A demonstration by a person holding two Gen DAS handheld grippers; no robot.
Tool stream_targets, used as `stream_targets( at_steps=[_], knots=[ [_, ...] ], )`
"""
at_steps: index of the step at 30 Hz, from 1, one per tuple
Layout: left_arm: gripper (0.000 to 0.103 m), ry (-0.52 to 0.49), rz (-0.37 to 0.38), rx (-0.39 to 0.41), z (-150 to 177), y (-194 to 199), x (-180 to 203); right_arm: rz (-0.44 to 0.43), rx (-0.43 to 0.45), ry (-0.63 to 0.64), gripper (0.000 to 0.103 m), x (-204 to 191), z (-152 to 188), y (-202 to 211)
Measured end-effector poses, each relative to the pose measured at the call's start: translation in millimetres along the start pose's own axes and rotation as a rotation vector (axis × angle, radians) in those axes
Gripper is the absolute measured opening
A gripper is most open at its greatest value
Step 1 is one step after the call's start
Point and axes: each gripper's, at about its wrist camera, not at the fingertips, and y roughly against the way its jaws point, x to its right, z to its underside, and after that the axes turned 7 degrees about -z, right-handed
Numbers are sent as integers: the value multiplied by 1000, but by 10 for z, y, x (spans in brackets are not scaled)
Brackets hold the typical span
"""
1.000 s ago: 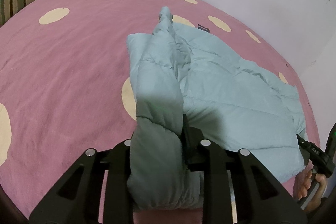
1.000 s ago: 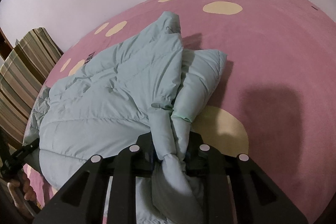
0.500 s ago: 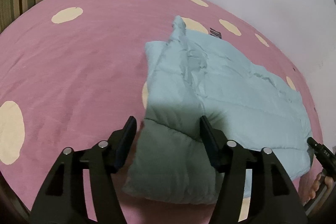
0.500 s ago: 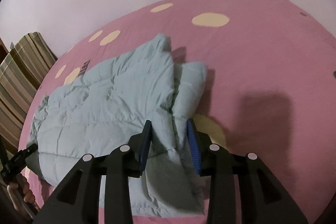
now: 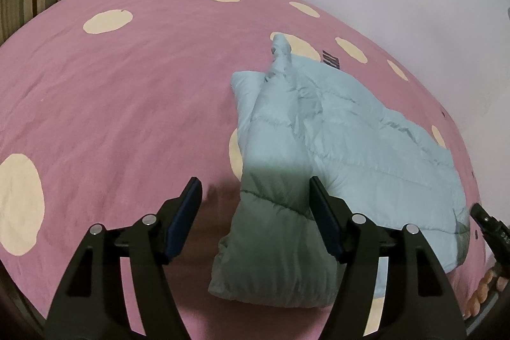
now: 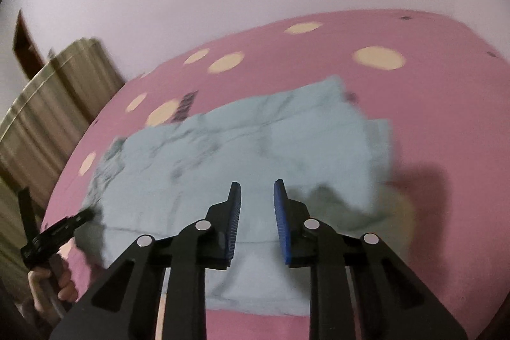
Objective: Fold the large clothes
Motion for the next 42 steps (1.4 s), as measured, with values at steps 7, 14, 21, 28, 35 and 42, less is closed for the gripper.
stream_targets(
  at_steps=[7,14,21,28,35,42],
  knots=[
    [69,-3,10,-3,-113,-24,-34,-38,-75,107,22,-532,-52,-585],
    [70,-25,18,-21,-221,-119,-56,13,-161,128,22,-652,22,-980],
    [71,-25,61,-83,-367,-361,-95,35,-184,131,21,-611,115,-1081],
    [76,7,119,-174,-452,-656,-130,44,-176,146,21,-639,133,-1105],
    [32,10,222,-216,-429,-832,-60,45,-170,147,21,-645,160,-1107],
    [14,-85,144,-136,-430,-620,188,55,-165,155,21,-673,175,-1120]
  ],
)
